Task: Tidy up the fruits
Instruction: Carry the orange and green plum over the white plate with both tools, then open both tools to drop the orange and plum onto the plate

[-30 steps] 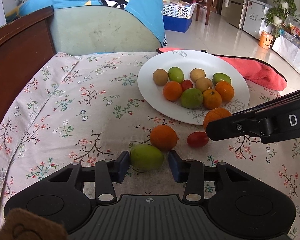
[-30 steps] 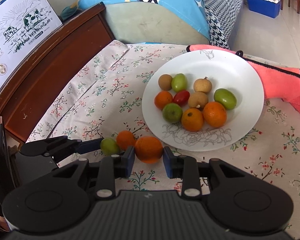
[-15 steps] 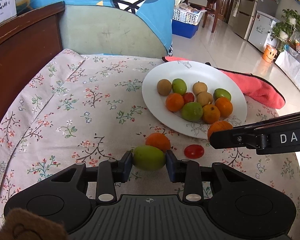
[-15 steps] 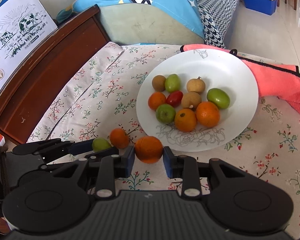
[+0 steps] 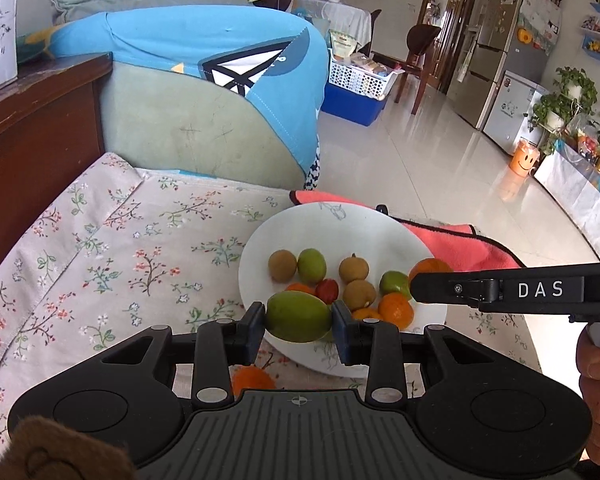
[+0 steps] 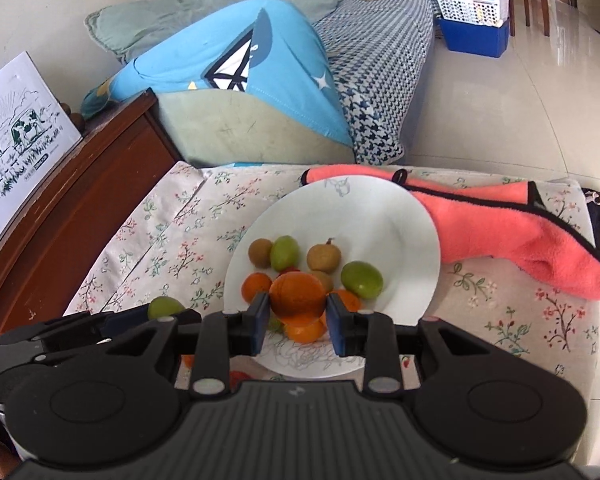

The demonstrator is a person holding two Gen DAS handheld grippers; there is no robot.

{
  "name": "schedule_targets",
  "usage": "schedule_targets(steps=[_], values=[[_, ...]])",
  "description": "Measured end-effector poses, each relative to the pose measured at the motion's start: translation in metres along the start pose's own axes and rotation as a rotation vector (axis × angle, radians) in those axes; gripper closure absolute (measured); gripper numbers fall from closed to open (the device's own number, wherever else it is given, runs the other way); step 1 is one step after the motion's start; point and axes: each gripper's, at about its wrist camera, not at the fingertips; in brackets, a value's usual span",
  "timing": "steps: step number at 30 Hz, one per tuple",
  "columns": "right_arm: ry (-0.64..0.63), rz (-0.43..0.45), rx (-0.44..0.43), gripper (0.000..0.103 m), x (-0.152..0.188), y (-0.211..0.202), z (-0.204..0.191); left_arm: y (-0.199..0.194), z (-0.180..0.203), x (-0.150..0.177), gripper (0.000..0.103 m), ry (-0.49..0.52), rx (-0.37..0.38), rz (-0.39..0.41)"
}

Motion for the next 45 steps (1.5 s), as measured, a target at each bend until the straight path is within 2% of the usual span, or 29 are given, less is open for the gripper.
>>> schedule_targets(steps=[9,16,21,30,33,42,45], values=[[0.064,0.045,0.049,0.072,-0.017,0.012,0.018,0.03,0.003,-0.023,0.07,-0.076,-0.001,0.039],[0.157,0.065,0.054,0.072,-0.032,0.025,0.036,0.06,0.002,-0.037,0.07,-0.126,0.004,0.047],[0.236,0.049,0.055,0.072,-0.037,0.039,0.048,0.08,0.002,-0.043,0.07,-0.14,0.02,0.051],[0.305,0.037,0.085,0.072,-0.037,0.059,0.062,0.104,0.007,-0.046,0.07,-0.172,0.063,0.045],[0.335,0.038,0.078,0.071,-0.038,0.063,0.064,0.108,0.008,-0.046,0.069,-0.175,0.054,0.039],[0.336,0.062,0.061,0.069,-0.043,0.058,0.059,0.099,0.003,-0.051,0.06,-0.218,0.041,0.057],[0.323,0.072,0.059,0.069,-0.045,0.052,0.055,0.087,0.005,-0.056,0.046,-0.207,0.008,0.065]])
Point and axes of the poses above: each gripper's, at about its wrist camera, not at the fingertips, and y roughly the way its jaws point, z to its right, x to its underside, and after that the axes turned 8 degrees about y, right-handed
